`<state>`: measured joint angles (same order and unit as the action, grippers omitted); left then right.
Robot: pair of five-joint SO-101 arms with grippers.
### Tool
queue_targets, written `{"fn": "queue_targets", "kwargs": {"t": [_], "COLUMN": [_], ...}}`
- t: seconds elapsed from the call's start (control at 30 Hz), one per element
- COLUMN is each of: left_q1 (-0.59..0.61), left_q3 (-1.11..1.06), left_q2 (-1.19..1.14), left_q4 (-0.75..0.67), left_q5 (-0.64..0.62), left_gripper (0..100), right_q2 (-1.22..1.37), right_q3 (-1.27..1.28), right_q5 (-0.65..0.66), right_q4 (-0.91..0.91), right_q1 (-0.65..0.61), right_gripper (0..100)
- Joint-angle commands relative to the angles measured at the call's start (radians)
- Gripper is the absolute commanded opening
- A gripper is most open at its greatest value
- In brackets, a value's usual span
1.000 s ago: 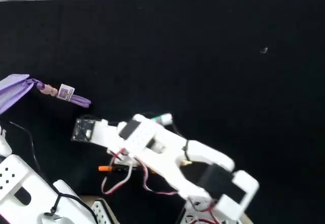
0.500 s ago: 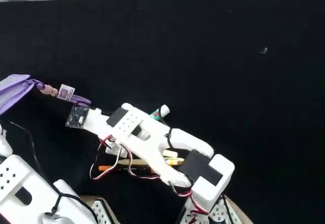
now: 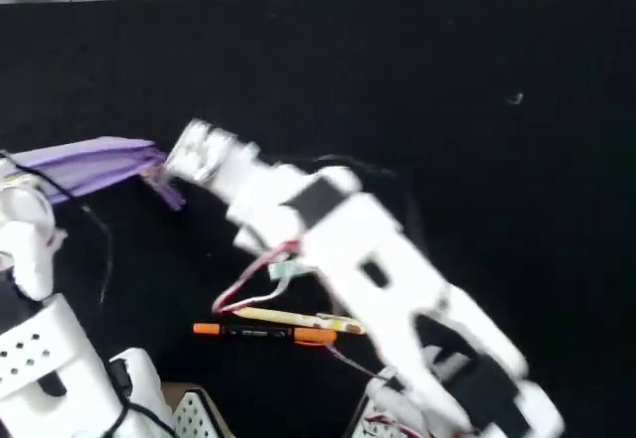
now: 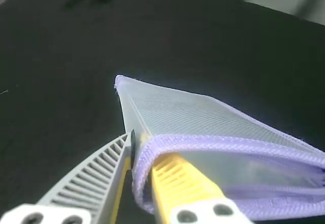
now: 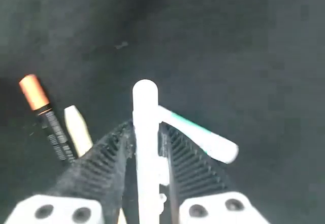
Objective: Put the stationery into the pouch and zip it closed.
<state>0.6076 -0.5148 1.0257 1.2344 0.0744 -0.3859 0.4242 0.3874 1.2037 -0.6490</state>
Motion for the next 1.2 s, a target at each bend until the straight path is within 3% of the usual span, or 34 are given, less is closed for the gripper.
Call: {"fn": "queue_targets", "kwargs": {"t": [0.0,0.23,0.57,0.7,0.97,1.17], "left_q1": [-0.133,-0.318,-0.518,-0.584,-0.598,-0.596], "left_q3": [0.154,0.352,0.613,0.641,0.657,0.654], "left_q2": [-0.061,-0.373,-0.479,-0.523,-0.608,-0.609], "left_q4": [0.072,0.201,0.345,0.354,0.368,0.367], "left_q5": [-0.048,-0.103,-0.138,-0.138,-0.169,-0.167], "left_gripper": [3,3,3,3,3,3], "right_q2": [-0.251,-0.533,-0.625,-0.631,-0.631,-0.631], "right_q3": [-0.028,-0.024,-0.022,0.012,0.142,0.308], "right_q5": [-0.011,-0.043,-0.292,-0.313,-0.311,-0.311], "right_q4": [0.002,-0.057,-0.373,-0.506,-0.773,-1.017], "right_q1": [0.130,0.236,0.229,0.152,-0.008,-0.028], "right_gripper": [1.1,1.1,1.1,1.1,1.1,1.1]}}
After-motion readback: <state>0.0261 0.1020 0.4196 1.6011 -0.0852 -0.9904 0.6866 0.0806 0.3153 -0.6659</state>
